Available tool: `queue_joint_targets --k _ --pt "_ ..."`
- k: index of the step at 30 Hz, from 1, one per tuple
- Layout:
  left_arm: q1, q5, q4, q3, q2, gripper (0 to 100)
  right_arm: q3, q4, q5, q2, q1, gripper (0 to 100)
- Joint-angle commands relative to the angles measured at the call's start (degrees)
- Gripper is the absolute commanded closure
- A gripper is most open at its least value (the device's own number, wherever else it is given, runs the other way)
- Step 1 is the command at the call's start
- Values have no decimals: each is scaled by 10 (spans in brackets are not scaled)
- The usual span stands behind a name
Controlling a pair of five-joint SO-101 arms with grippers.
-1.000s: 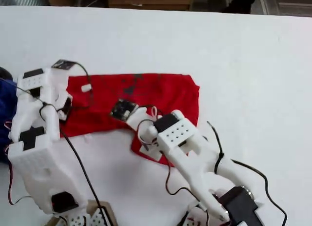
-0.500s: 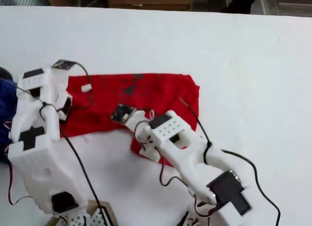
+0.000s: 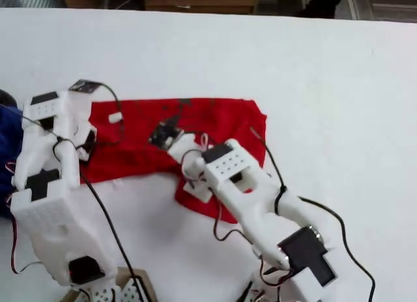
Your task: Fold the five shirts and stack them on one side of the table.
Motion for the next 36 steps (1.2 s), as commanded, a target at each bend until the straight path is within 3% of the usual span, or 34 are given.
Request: queue_joint_targets --k 1,15,25,29,36 --pt "4 -1 -22 1 -1 976 -42 29 -2 -5 11 979" --pt "4 -1 -22 1 -1 976 -108 111 2 1 -72 979" --pt "4 4 -24 0 -1 976 -79 99 2 -6 -68 978" --pt "-2 0 -24 -35 0 976 -92 73 -2 -1 -35 974" --pt "-9 3 69 -173 -1 976 -91 15 -3 51 32 789"
